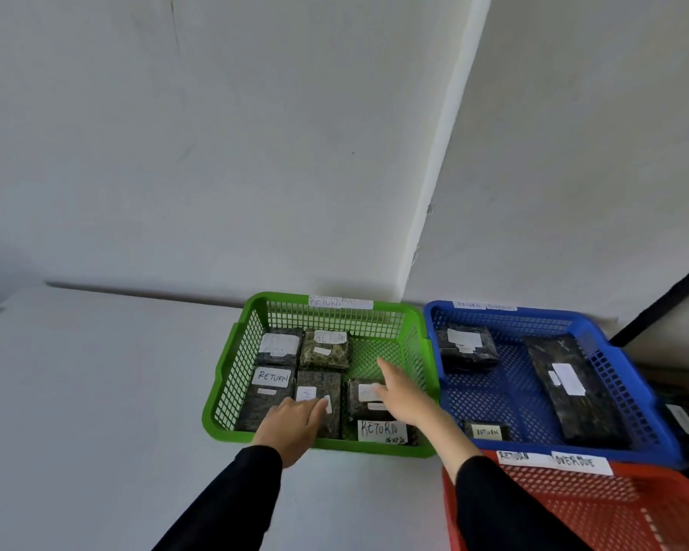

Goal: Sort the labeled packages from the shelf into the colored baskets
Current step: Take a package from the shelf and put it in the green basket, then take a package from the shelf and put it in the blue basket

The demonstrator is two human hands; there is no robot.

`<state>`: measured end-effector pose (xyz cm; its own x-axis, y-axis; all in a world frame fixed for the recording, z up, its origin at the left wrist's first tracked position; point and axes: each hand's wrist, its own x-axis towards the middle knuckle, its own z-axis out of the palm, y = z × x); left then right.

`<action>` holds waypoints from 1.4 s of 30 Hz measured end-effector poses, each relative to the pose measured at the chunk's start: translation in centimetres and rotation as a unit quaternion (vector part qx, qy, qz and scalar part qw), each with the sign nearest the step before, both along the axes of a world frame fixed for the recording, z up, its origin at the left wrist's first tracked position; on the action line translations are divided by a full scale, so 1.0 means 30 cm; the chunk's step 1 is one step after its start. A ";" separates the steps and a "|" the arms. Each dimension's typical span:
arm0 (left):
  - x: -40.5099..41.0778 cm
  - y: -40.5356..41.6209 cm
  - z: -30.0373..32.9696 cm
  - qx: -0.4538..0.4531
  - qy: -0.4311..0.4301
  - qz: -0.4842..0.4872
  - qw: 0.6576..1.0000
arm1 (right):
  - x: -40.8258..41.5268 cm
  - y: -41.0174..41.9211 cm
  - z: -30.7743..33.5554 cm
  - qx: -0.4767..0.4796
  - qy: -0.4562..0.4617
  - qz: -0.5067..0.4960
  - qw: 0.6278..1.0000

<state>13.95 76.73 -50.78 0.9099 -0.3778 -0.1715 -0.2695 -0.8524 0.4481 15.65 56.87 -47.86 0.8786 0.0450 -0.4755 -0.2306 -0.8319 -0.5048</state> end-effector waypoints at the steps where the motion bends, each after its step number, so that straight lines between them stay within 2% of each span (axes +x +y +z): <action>1: 0.006 0.002 0.013 -0.030 0.003 0.015 0.999 | -0.022 -0.028 0.048 0.025 -0.024 -0.014 0.999; 6: 0.004 -0.084 0.149 -0.058 -0.074 0.050 0.994 | -0.142 -0.190 0.268 0.084 -0.136 -0.040 0.986; 13: -0.181 -0.445 0.388 -0.027 -0.196 0.001 0.980 | -0.418 -0.492 0.456 0.120 -0.273 -0.072 0.952; 15: -0.274 -0.574 0.434 -0.008 -0.207 -0.012 0.978 | -0.532 -0.612 0.482 0.108 -0.288 -0.085 0.948; 19: -0.490 -0.846 0.489 -0.043 -0.237 -0.025 0.970 | -0.810 -0.876 0.536 0.084 -0.310 -0.119 0.940; 24: -0.740 -1.176 0.549 -0.066 -0.250 -0.102 0.961 | -1.168 -1.195 0.585 0.061 -0.327 -0.173 0.927; 29: -0.897 -1.474 0.619 -0.083 -0.262 -0.161 0.948 | -1.397 -1.425 0.627 0.055 -0.356 -0.229 0.904; 33: -0.960 -1.684 0.672 -0.103 -0.275 -0.217 0.931 | -1.470 -1.587 0.614 0.047 -0.387 -0.264 0.882; 42: -0.816 -2.157 0.693 -0.124 -0.278 -0.250 0.919 | -1.319 -1.978 0.642 0.000 -0.377 -0.269 0.886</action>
<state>-10.53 12.04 -30.00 0.5336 -0.7369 0.4150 -0.8453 -0.4501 0.2877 -23.92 -2.48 -28.60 0.8405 -0.4772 0.2566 -0.1911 -0.7043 -0.6837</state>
